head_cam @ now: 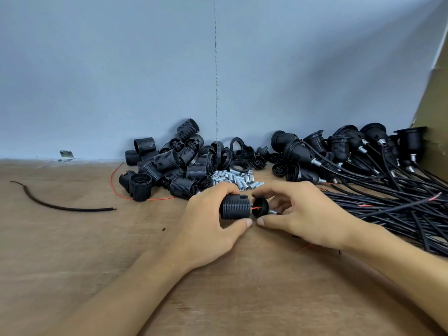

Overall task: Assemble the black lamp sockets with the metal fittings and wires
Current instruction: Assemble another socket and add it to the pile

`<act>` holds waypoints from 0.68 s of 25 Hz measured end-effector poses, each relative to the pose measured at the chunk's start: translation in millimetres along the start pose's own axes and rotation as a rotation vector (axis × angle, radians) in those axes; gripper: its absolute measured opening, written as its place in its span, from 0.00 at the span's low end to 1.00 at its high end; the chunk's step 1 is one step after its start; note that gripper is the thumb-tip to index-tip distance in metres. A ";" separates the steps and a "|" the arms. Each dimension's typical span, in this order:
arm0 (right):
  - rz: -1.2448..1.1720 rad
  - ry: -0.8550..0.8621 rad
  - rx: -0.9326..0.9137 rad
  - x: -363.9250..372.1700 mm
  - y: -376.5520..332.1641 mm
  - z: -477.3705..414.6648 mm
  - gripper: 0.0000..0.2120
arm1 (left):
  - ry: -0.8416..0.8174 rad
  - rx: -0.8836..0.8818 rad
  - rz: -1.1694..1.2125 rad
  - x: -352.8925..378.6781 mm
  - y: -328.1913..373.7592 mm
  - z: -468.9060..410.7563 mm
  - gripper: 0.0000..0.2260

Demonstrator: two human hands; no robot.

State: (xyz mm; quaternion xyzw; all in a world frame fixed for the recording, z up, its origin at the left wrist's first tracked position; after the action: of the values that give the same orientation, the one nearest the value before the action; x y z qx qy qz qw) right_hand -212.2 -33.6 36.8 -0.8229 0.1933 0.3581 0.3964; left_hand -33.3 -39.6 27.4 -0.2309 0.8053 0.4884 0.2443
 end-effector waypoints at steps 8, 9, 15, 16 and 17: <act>0.098 0.132 -0.206 6.6 -22.8 3.0 0.25 | -0.124 -0.038 0.118 6.2 -3.7 -1.8 0.11; 0.077 0.150 -0.179 7.2 -21.3 4.5 0.24 | -0.143 -0.048 0.127 7.4 -4.8 -1.8 0.11; 0.052 0.212 -0.185 7.6 -25.7 6.6 0.16 | -0.081 -0.057 0.163 3.5 -2.1 -2.0 0.13; 0.034 0.224 -0.179 7.4 -25.6 6.6 0.15 | -0.060 -0.059 0.165 1.8 -1.3 -2.6 0.11; 0.010 0.232 -0.168 7.6 -24.9 6.6 0.15 | -0.055 -0.063 0.165 1.1 -0.8 -3.2 0.10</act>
State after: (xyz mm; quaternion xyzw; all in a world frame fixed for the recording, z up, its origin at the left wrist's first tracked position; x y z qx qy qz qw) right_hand -195.0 -13.5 41.1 -0.8882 0.2113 0.2773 0.2993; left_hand -34.2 -43.0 27.5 -0.1577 0.7988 0.5381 0.2181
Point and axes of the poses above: each hand's wrist, its own z-axis away from the middle knuckle, its own x-axis out of the palm, y = z × x, the point moved 7 cm from there along -z, towards the middle knuckle, and after that the axes turned 14 degrees about -x, right-handed, at the moved point
